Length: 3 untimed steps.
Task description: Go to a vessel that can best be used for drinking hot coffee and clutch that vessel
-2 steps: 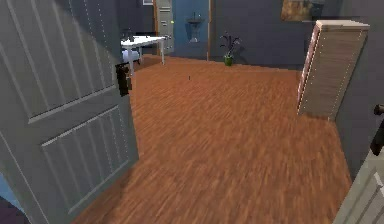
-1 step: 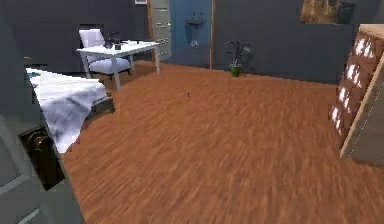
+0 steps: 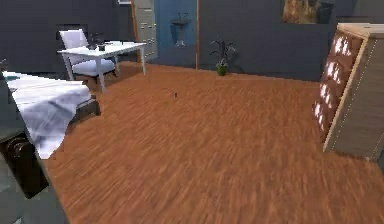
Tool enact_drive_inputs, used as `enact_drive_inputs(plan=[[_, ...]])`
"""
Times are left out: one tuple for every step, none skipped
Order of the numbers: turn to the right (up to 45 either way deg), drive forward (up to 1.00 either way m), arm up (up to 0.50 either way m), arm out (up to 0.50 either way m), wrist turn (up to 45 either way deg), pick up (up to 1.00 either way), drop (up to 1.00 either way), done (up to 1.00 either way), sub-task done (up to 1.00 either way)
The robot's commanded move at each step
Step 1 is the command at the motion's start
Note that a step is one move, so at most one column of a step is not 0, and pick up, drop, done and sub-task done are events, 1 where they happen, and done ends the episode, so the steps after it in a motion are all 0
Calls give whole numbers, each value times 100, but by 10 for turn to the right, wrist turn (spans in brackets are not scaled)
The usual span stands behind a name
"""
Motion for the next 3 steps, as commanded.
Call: enact_drive_inputs(plan=[[0,65,0,0,0,0,0,0,0],[-210,0,0,0,0,0,0,0,0],[0,100,0,0,0,0,0,0,0]])
